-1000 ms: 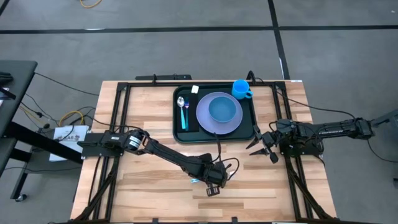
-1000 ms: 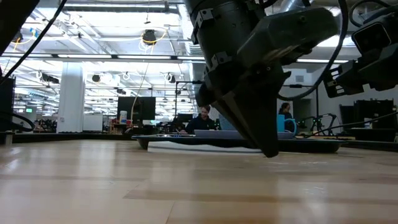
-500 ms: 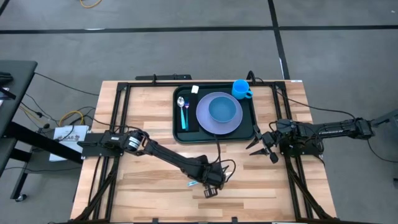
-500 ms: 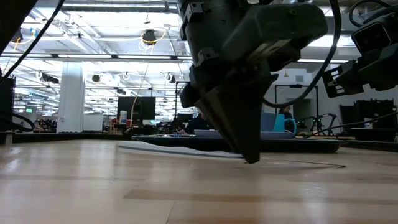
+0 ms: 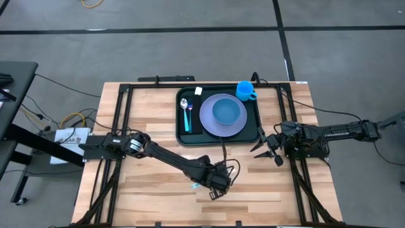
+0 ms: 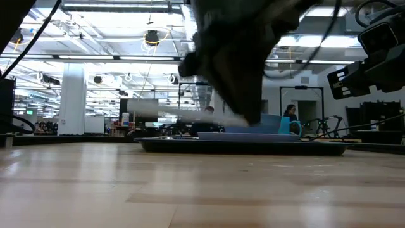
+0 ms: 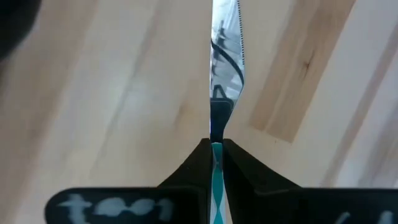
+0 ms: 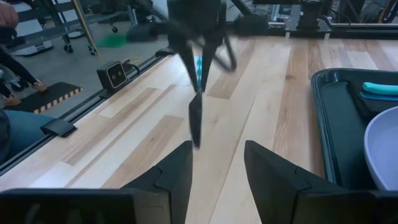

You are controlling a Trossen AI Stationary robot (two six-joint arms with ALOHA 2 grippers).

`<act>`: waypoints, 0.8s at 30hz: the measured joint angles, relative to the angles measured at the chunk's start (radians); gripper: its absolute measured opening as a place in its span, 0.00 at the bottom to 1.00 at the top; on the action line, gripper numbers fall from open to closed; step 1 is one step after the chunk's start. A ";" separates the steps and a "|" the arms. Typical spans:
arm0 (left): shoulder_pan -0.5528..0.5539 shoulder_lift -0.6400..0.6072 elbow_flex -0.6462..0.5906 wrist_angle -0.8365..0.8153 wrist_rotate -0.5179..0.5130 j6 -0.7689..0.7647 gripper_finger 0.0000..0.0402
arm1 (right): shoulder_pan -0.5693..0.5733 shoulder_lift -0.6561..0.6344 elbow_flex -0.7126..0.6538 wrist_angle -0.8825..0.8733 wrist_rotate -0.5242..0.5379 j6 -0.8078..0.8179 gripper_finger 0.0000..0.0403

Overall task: Set up tray
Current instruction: Put the white patterned knife between the violet plate and blue fork on the black napkin on the black tray

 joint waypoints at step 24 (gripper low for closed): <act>0.075 -0.051 0.287 -0.584 -0.216 -0.398 0.02 | 0.000 0.000 0.000 0.001 0.000 0.023 0.34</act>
